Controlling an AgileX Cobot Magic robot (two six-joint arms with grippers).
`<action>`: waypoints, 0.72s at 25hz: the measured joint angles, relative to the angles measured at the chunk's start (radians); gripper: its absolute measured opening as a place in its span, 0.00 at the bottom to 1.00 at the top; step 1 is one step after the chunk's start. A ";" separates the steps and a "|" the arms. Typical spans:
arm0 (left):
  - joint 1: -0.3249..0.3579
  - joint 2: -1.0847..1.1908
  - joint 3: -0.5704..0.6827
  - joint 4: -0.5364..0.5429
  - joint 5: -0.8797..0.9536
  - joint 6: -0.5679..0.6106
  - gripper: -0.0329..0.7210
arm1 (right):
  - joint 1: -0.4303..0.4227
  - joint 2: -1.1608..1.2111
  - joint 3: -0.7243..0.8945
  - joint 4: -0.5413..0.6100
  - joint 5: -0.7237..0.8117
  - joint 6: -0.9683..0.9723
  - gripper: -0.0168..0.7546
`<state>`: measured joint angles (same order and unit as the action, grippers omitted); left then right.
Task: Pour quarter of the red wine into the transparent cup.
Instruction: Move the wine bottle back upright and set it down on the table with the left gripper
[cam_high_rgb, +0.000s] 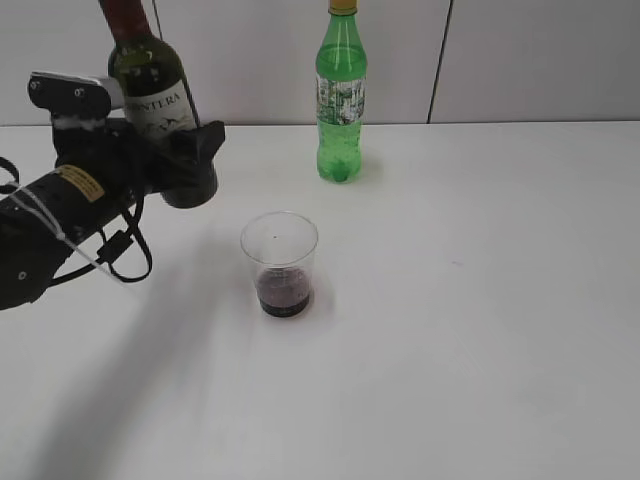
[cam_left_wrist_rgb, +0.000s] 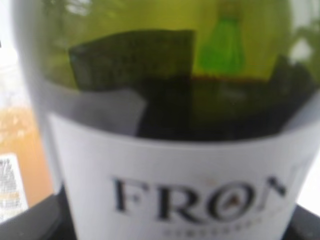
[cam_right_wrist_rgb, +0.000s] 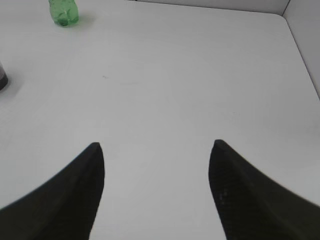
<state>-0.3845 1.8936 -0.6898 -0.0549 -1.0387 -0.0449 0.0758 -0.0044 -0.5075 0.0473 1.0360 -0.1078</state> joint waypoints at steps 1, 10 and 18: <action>0.003 0.010 -0.019 0.001 -0.005 -0.007 0.77 | 0.000 0.000 0.000 0.000 0.000 0.000 0.71; 0.013 0.166 -0.228 0.021 -0.003 -0.016 0.77 | 0.000 0.000 0.000 0.000 0.000 0.001 0.71; 0.013 0.341 -0.390 0.123 0.028 -0.016 0.77 | 0.000 0.000 0.000 0.000 0.000 0.000 0.71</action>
<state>-0.3711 2.2345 -1.0802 0.0680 -1.0108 -0.0610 0.0758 -0.0044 -0.5075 0.0473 1.0361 -0.1079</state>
